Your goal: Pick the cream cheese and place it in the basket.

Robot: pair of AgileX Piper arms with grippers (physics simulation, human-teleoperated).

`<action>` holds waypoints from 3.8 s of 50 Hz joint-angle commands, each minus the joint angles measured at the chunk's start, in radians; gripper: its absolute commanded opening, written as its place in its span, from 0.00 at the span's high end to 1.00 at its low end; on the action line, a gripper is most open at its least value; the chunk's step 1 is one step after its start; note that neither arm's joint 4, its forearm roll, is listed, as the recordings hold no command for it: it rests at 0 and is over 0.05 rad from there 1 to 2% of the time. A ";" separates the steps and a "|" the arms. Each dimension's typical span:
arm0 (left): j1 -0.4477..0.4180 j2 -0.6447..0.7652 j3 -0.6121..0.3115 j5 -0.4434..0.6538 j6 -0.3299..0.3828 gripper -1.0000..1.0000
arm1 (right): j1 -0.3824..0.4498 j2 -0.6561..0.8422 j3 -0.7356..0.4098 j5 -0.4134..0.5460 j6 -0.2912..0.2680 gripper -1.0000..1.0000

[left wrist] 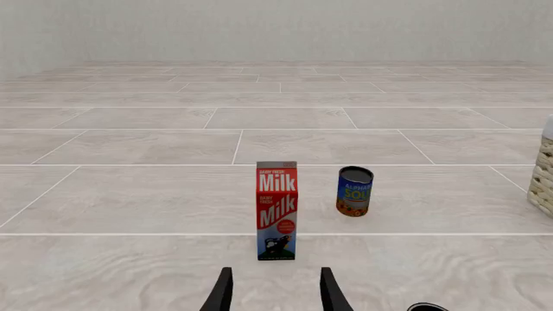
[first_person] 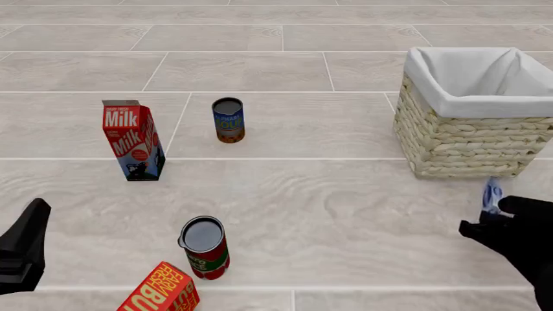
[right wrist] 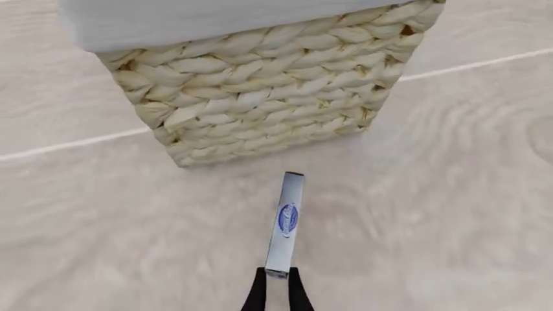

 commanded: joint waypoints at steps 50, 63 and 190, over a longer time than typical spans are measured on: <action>0.000 0.000 0.000 0.000 0.000 0.00 | 0.081 -0.854 -0.348 0.874 -0.052 1.00; 0.000 0.000 0.000 0.000 0.000 0.00 | 0.118 -0.731 -0.505 0.911 -0.040 1.00; 0.000 0.000 0.000 0.000 0.000 0.00 | 0.087 0.054 -1.194 1.234 -0.105 0.00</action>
